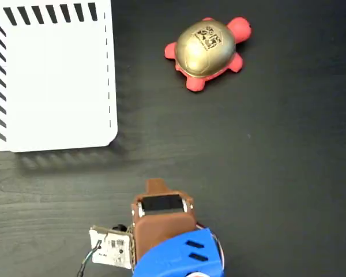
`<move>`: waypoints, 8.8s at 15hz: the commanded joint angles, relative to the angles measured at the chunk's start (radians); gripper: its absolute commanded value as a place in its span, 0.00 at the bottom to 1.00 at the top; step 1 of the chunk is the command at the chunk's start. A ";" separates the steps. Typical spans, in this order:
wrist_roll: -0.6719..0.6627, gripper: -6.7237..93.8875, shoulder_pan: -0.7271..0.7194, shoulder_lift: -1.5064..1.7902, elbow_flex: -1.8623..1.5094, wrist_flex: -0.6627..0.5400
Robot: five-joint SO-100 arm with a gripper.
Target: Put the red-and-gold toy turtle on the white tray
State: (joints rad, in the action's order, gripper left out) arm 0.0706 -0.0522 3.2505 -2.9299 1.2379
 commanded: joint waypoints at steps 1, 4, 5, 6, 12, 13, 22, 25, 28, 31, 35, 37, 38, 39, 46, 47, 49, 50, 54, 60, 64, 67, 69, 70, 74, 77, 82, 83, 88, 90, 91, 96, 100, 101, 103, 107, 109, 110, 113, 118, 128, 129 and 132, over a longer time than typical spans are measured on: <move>0.014 0.07 -0.012 -0.002 0.006 0.008; 0.014 0.07 -0.017 -0.002 0.006 0.008; 0.009 0.07 -0.021 -0.002 0.006 0.008; 0.002 0.07 -0.028 -0.002 0.006 0.008; -0.204 0.07 0.046 -0.419 0.183 -0.207; -0.262 0.07 0.069 -0.511 0.236 -0.206; -0.661 0.07 0.202 -1.330 1.034 -0.031; -0.719 0.07 0.221 -1.545 1.259 0.046; -0.776 0.07 0.267 -1.663 1.397 0.086; -0.810 0.07 0.324 -1.776 1.528 0.094; -0.782 0.07 0.334 -2.011 1.784 0.181; -0.778 0.13 0.341 -2.071 1.867 0.218; -0.785 0.24 0.345 -2.082 1.884 0.230; -0.796 0.38 0.345 -2.082 1.884 0.238; -0.827 0.63 0.356 -2.155 1.951 0.256; -0.827 0.63 0.356 -2.172 1.963 0.256; -0.827 0.63 0.348 -2.209 1.987 0.261; -0.825 0.63 0.344 -2.232 2.003 0.258; -0.811 0.63 0.347 -2.326 2.091 0.255; -0.831 0.63 0.342 -2.411 2.115 0.245; -0.834 0.55 0.347 -2.441 2.137 0.242; -0.828 0.40 0.347 -2.456 2.143 0.229; -0.813 0.22 0.347 -2.459 2.143 0.216; -0.807 0.09 0.347 -2.459 2.143 0.215; -0.742 0.07 0.344 -2.424 2.181 0.256; -0.635 0.07 0.336 -2.246 2.175 0.333; -0.359 0.07 0.273 -1.976 2.134 0.420; -0.279 0.07 0.249 -1.940 2.128 0.431; 0.075 0.07 0.021 -1.934 2.085 0.482; 0.150 0.07 -0.067 -1.937 2.072 0.489; 0.175 0.07 -0.107 -1.937 2.074 0.489; 0.241 0.07 -0.229 -1.950 2.145 0.489; 0.262 0.07 -0.290 -2.039 2.180 0.495; 0.265 0.07 -0.293 -2.065 2.181 0.495; 0.268 0.07 -0.290 -2.129 2.203 0.494; 0.265 0.07 -0.285 -2.240 2.284 0.489; 0.262 0.07 -0.288 -2.284 2.315 0.489; 0.262 0.07 -0.290 -2.296 2.316 0.489; 0.259 0.07 -0.288 -2.333 2.335 0.489; 0.250 0.08 -0.285 -2.356 2.362 0.489; 0.242 0.57 -0.284 -2.352 2.341 0.492; 0.242 0.57 -0.284 -2.350 2.341 0.492; 0.235 0.47 -0.273 -2.261 2.335 0.492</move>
State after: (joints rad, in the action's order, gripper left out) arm 0.3007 -0.3191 0.8498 -0.6259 1.7242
